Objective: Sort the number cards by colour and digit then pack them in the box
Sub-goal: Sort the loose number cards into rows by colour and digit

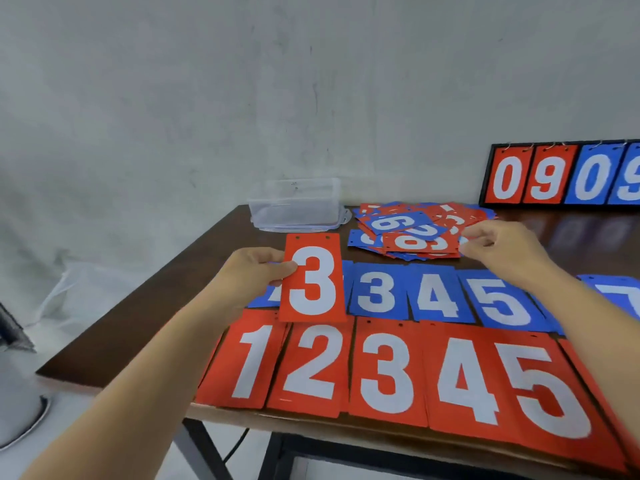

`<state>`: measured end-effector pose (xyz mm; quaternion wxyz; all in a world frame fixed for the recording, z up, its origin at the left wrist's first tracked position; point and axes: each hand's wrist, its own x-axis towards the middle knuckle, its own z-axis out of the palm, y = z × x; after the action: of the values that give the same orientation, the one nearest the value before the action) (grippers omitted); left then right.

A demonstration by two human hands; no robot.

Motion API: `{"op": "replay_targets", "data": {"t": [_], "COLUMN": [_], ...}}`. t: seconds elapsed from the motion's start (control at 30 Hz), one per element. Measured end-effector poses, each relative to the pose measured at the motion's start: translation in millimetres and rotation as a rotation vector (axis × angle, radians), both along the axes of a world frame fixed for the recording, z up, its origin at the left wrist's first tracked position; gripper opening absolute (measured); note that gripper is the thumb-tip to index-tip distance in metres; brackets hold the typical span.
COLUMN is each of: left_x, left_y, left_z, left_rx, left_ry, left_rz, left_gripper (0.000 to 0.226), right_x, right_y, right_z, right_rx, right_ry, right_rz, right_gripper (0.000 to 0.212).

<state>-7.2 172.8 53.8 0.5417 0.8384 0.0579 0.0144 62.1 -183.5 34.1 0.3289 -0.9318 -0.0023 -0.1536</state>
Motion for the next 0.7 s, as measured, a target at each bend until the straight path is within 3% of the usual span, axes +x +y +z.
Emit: {"op": "replay_targets", "data": {"t": [0.1,0.17,0.33,0.43,0.53,0.7], "left_x": [-7,-12,-22,-23,-24,-25], "left_y": [8,-2,-48,-66,-76,-81], "left_z": [-11,-20,-31,-38,-44,-51], "left_rx": [-0.053,-0.035,0.057,0.216,0.498,0.766], "left_ry": [0.052,0.108,0.178,0.139,0.062,0.023], "left_rz": [-0.058,-0.144,-0.279,-0.253,-0.228,-0.198], "left_gripper": [0.009,0.027,0.014,0.012,0.013,0.035], "right_x": [-2,-5,-14,-22,-30,-40], "right_y": [14,20,26,23,18,13], "right_z": [-1,-2,-1,-1,-1,0], "right_rx": [-0.010,-0.011,-0.028,-0.020,-0.014,0.005], "right_ry": [0.001,0.003,-0.004,-0.014,-0.008,-0.010], "right_rz": [-0.005,-0.010,-0.038,-0.083,-0.120,-0.136], "right_gripper": [0.028,0.030,0.030,0.029,0.029,0.027]}}
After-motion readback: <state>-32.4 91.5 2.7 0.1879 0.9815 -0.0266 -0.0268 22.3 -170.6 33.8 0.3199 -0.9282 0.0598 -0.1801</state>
